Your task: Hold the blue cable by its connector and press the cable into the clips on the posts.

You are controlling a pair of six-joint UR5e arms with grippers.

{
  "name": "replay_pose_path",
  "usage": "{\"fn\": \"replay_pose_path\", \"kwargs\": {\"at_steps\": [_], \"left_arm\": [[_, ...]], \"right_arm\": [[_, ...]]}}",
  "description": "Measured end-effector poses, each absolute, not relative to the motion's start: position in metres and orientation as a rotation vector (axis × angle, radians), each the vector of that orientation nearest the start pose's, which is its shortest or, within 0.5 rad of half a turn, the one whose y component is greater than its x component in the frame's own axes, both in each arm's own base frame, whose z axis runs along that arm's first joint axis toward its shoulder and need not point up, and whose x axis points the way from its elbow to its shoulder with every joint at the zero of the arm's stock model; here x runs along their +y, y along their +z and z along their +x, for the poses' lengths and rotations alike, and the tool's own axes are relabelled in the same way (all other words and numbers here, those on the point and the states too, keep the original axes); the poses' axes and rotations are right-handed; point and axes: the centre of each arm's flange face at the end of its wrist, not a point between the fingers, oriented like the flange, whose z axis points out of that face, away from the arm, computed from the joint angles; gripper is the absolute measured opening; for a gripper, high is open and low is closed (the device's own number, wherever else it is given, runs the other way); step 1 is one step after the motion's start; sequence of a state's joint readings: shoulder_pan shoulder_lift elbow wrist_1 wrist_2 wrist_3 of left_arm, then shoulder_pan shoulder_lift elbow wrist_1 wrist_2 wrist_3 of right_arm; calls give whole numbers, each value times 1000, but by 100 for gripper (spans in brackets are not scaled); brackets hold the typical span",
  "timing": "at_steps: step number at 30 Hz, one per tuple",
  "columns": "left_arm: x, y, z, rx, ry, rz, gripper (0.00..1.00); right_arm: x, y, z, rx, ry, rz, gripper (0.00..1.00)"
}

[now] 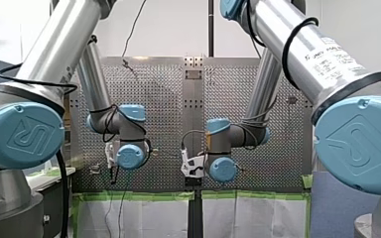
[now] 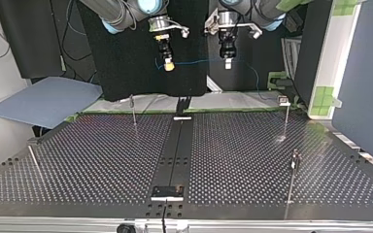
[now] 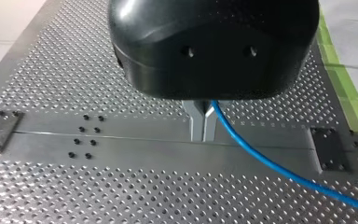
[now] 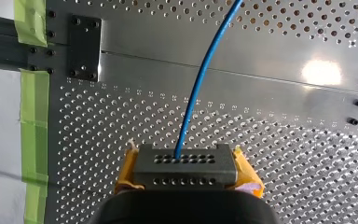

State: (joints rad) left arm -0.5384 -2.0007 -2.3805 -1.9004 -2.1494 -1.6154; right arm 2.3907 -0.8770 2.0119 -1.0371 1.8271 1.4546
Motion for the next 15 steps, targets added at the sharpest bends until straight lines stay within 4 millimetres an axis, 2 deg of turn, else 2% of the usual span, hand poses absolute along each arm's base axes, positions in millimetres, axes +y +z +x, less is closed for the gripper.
{"fn": "replay_pose_path", "kwargs": {"at_steps": [7,15], "left_arm": [[-262,57,293,1647,81,4,1],[-261,52,291,1664,97,19,1]], "right_arm": [[-278,25,456,-799,1452,1726,0],[-278,25,456,-799,1452,1726,0]]}}
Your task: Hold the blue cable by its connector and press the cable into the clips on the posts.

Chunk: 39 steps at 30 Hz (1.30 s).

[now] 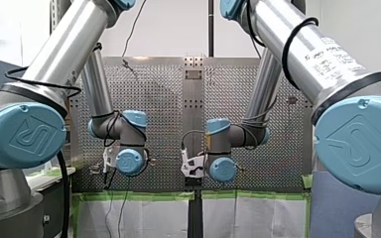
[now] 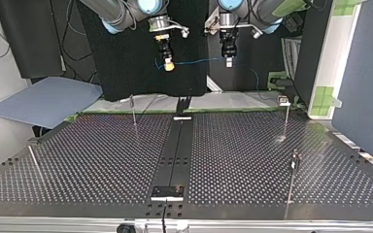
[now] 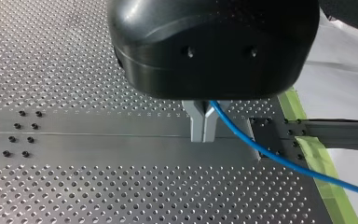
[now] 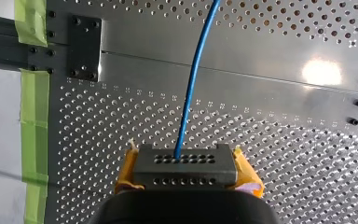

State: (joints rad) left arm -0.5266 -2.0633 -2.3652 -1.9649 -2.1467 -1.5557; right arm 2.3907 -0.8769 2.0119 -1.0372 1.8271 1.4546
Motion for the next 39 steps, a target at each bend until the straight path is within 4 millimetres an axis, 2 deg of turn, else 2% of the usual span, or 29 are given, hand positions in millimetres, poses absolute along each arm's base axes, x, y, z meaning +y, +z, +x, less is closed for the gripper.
{"fn": "replay_pose_path", "kwargs": {"at_steps": [9,14,20,26,31,39], "left_arm": [[-261,52,292,1665,98,21,1],[-259,59,306,1656,118,2,1],[-265,86,331,1612,74,-63,1],[-268,119,350,1567,40,-144,1],[-258,139,353,1554,74,-207,1],[-256,173,358,1529,80,-238,1]], "right_arm": [[-278,25,456,-799,1452,1726,0],[-276,30,464,-794,1452,1723,0],[-271,69,492,-828,1521,1662,0],[-291,117,504,-885,1543,1557,0],[-319,154,500,-924,1543,1479,0],[-343,183,466,-954,1529,1492,0]]}}
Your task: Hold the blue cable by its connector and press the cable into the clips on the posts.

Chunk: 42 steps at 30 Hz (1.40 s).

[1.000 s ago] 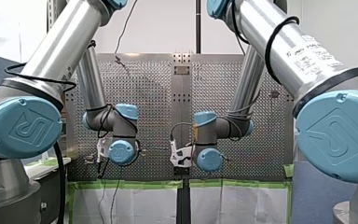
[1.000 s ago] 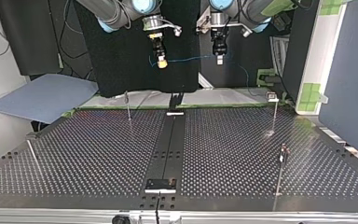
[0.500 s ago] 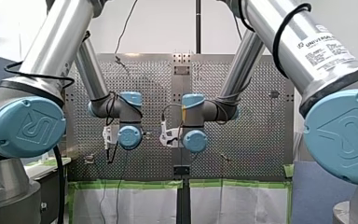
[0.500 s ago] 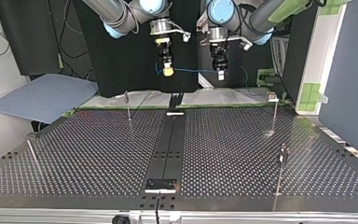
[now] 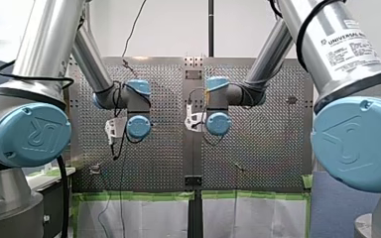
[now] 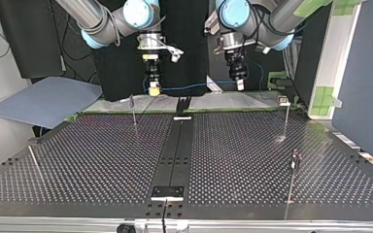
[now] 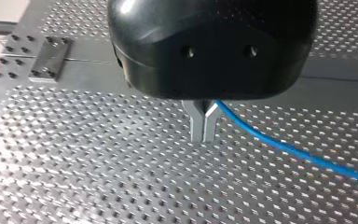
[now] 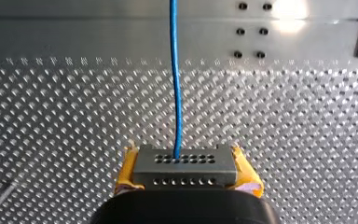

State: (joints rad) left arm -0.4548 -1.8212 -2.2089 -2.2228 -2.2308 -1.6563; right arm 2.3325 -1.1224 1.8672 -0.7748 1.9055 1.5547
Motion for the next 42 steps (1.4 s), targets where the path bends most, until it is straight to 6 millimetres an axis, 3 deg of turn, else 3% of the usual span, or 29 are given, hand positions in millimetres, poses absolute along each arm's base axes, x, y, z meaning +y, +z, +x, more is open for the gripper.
{"fn": "replay_pose_path", "kwargs": {"at_steps": [9,12,18,24,31,42], "left_arm": [[-258,220,367,1483,44,-268,1],[-255,232,366,1477,50,-278,1],[-248,253,358,1472,60,-298,1],[-242,273,349,1468,49,-318,1],[-234,298,337,1452,39,-340,1],[-216,346,340,1378,18,-440,1]], "right_arm": [[-384,248,445,-921,1559,1446,0],[-389,272,443,-899,1585,1436,0],[-380,323,451,-837,1674,1439,0],[-362,359,452,-785,1737,1472,0],[-338,379,469,-719,1820,1543,0],[-327,375,488,-700,1855,1576,0]]}}
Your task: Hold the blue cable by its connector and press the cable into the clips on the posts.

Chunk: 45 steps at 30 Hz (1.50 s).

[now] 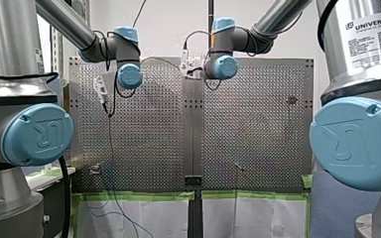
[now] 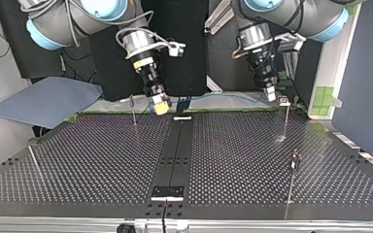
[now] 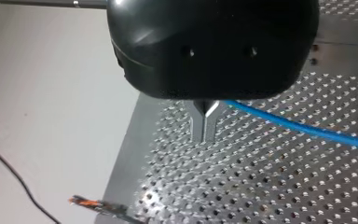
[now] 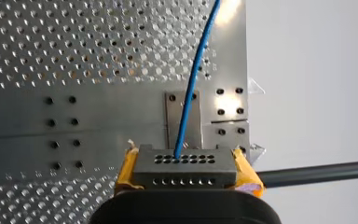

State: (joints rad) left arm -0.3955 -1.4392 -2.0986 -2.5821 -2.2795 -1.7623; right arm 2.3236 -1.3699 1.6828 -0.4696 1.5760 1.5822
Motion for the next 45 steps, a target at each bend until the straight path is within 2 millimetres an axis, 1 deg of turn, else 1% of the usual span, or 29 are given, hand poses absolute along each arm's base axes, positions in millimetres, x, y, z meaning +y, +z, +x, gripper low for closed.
{"fn": "replay_pose_path", "kwargs": {"at_steps": [8,10,14,23,27,38,45], "left_arm": [[-211,360,348,1360,22,-465,1],[-209,363,351,1357,27,-471,1],[-202,368,355,1347,40,-486,1],[-177,373,373,1324,36,-520,1],[-165,381,385,1300,24,-526,1],[-134,406,415,1240,-6,-533,1],[-113,427,434,1195,-17,-527,1]], "right_arm": [[-331,359,515,-695,1854,1605,0],[-331,359,520,-695,1859,1603,0],[-332,367,527,-689,1874,1588,0],[-334,389,537,-666,1911,1549,0],[-334,398,540,-658,1921,1542,0],[-340,414,543,-651,1938,1511,0],[-344,422,544,-647,1947,1492,0]]}}
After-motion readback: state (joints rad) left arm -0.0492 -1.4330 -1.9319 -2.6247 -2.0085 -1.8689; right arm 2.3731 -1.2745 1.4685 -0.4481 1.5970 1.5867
